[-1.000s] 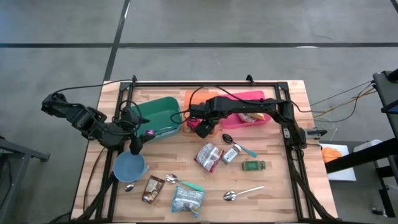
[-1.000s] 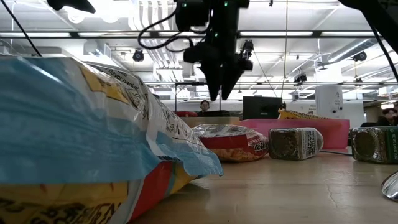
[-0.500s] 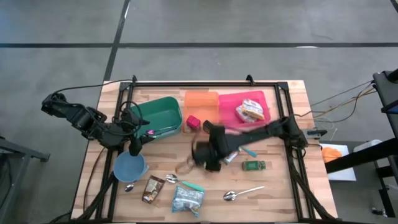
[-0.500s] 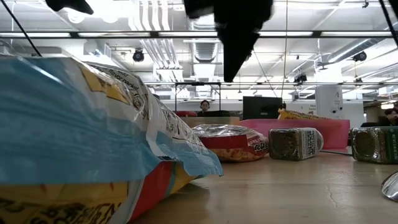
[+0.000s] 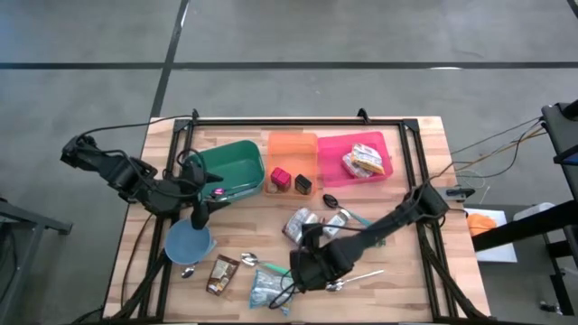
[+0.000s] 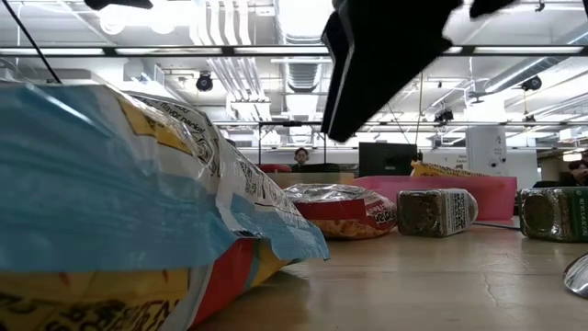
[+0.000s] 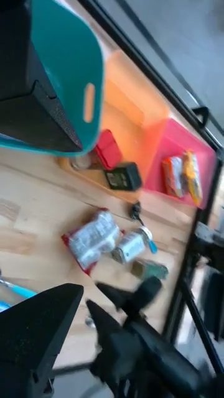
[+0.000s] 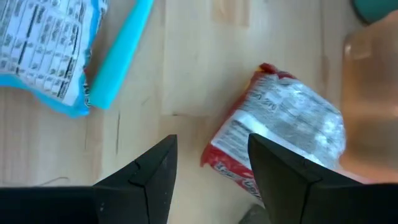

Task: Pick & Place Food Item
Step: Put the red noodle pack into the pink bin

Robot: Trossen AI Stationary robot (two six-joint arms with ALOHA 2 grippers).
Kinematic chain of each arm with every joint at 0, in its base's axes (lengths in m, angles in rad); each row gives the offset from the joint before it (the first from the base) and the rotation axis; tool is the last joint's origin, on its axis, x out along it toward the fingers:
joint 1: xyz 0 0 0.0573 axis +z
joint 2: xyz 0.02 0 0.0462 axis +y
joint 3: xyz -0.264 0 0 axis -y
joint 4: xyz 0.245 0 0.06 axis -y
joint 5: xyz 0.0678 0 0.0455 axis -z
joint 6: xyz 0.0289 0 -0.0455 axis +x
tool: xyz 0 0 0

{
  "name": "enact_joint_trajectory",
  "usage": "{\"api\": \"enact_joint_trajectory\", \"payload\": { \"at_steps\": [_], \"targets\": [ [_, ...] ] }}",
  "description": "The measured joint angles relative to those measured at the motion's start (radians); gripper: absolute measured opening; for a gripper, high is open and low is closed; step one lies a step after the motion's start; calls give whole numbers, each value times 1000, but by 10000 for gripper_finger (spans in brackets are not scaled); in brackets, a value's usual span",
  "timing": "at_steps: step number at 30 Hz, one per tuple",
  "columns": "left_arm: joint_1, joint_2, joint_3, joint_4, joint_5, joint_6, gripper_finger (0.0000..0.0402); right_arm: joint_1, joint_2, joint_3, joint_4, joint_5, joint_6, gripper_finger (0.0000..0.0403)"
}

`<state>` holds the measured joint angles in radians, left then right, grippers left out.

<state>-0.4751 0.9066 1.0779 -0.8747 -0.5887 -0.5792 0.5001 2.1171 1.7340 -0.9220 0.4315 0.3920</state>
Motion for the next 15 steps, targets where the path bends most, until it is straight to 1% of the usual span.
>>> {"api": "enact_joint_trajectory", "payload": {
  "at_steps": [5,8,15],
  "targets": [
    [0,-1,-4,98,5,79,363,4,1,-73,87,22,0,194],
    [0,-1,-4,104,5,90,363,4,1,-116,146,29,-14,194],
    [5,-1,-6,131,5,133,363,5,1,-170,156,102,-56,194]
  ]
}}
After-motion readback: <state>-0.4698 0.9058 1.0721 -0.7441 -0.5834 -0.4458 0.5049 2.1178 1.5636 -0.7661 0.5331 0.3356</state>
